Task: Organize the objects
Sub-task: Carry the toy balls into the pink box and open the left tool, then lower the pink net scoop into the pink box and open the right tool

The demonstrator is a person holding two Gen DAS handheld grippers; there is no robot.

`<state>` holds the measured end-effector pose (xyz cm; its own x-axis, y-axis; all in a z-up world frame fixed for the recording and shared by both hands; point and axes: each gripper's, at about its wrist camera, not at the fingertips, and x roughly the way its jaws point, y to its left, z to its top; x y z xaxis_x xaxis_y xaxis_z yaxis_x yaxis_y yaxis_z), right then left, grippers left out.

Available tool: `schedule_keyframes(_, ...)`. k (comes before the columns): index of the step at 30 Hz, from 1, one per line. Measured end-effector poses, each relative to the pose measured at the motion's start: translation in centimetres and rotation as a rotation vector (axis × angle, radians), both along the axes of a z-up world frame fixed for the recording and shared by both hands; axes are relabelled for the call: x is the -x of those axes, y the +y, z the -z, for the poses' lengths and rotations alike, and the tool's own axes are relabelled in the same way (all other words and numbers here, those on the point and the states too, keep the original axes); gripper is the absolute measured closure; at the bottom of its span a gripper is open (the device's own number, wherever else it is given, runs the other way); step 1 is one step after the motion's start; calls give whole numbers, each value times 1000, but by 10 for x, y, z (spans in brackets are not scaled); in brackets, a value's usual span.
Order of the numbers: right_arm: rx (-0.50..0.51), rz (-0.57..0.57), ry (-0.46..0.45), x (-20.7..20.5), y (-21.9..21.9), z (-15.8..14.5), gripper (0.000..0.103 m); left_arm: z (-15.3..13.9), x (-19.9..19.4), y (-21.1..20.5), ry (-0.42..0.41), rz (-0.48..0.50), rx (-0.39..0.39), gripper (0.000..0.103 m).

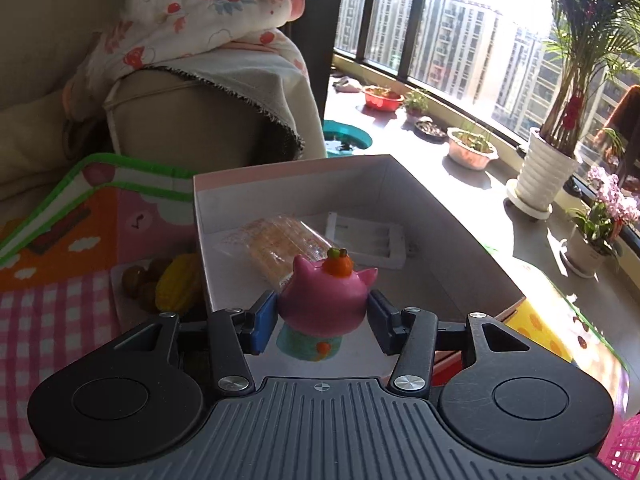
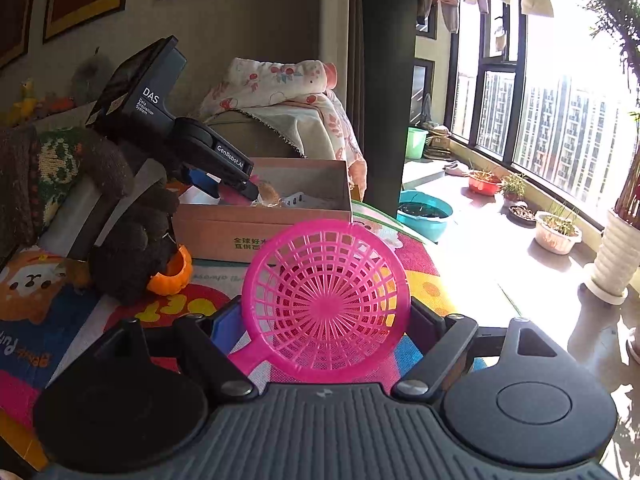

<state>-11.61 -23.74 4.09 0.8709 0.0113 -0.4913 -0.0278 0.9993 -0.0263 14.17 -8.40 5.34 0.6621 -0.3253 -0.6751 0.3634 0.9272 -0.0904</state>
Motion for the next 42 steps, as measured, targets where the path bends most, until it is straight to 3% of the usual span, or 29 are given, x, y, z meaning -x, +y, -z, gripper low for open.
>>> schedule_keyframes(3, -6, 7, 18, -4, -1, 5, 20, 4, -1, -1, -13, 3, -14, 49)
schedule_keyframes(6, -12, 12, 30, -6, -2, 10, 20, -5, -1, 8, -43, -35, 102, 49)
schedule_keyframes(7, -14, 14, 32, -6, -3, 12, 20, -8, -3, 9, -36, -49, 108, 50)
schedule_keyframes(10, -21, 20, 36, -6, -5, 14, 20, -8, -9, -2, 29, -2, -12, 51)
schedule_keyframes(13, -29, 28, 38, -8, -6, 16, 20, -8, -3, -4, 52, 57, -10, 51)
schedule_keyframes(20, -16, 35, 42, -8, -5, 16, 20, -40, 18, 36, -82, -35, 237, 51)
schedule_keyframes(24, -12, 35, 44, -17, -3, 10, 20, -55, 47, 63, -225, -123, 264, 51)
schedule_keyframes(26, -3, 30, 20, -26, -4, -4, 20, -57, 69, 78, -259, -108, 270, 51)
schedule_keyframes(31, 2, -3, -75, -86, -1, -68, 20, -39, 124, 106, -263, -99, 217, 51)
schedule_keyframes(35, -12, -9, -72, -157, 18, -94, 20, -20, 150, 128, -207, -113, 279, 51)
schedule_keyframes(39, -95, -26, 92, -227, 37, -74, 17, -10, 166, 143, -205, -110, 241, 51)
schedule_keyframes(42, -148, -17, 193, -243, 39, -48, 15, -6, 179, 154, -213, -104, 204, 51)
